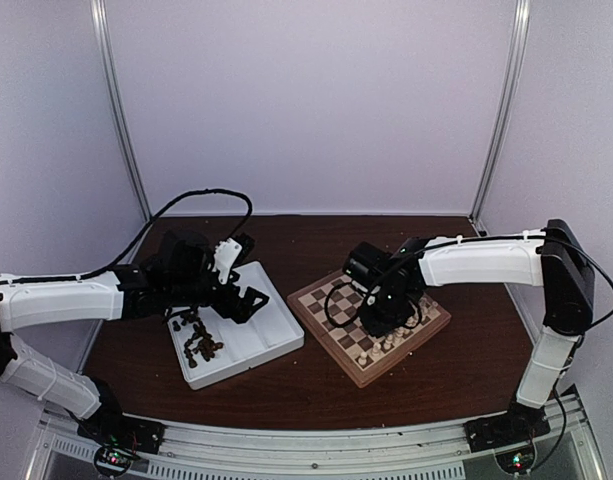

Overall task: Set up the chess pieces on the board
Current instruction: Place the chess piece on the chessboard.

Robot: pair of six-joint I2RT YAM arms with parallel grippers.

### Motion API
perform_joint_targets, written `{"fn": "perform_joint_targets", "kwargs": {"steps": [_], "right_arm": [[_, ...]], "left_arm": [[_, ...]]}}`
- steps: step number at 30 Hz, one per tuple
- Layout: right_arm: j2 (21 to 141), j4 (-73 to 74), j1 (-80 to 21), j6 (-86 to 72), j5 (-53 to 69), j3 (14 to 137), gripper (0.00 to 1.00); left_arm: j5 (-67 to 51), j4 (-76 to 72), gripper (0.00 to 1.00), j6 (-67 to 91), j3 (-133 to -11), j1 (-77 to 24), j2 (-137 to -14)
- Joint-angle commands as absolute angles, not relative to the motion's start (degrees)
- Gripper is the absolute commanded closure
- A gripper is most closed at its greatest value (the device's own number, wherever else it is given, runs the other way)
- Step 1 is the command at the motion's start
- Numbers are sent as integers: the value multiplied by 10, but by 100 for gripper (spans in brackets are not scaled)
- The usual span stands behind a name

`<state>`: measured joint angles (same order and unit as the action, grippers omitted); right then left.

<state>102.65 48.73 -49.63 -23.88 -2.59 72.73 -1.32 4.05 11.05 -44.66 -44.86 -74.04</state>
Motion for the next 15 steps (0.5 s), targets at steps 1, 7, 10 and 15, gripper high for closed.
{"fn": "perform_joint_targets", "kwargs": {"steps": [1, 7, 10, 15], "right_arm": [[1002, 500, -494, -233, -44, 743, 71], [997, 520, -494, -223, -50, 778, 71], [979, 512, -494, -216, -54, 783, 71], [934, 474, -494, -211, -73, 762, 70]], "left_arm": [[-20, 18, 4, 109, -464, -451, -747], [-9, 26, 3, 109, -471, -451, -750], [56, 49, 3, 120, -478, -451, -755], [115, 129, 8, 120, -533, -441, -806]]}}
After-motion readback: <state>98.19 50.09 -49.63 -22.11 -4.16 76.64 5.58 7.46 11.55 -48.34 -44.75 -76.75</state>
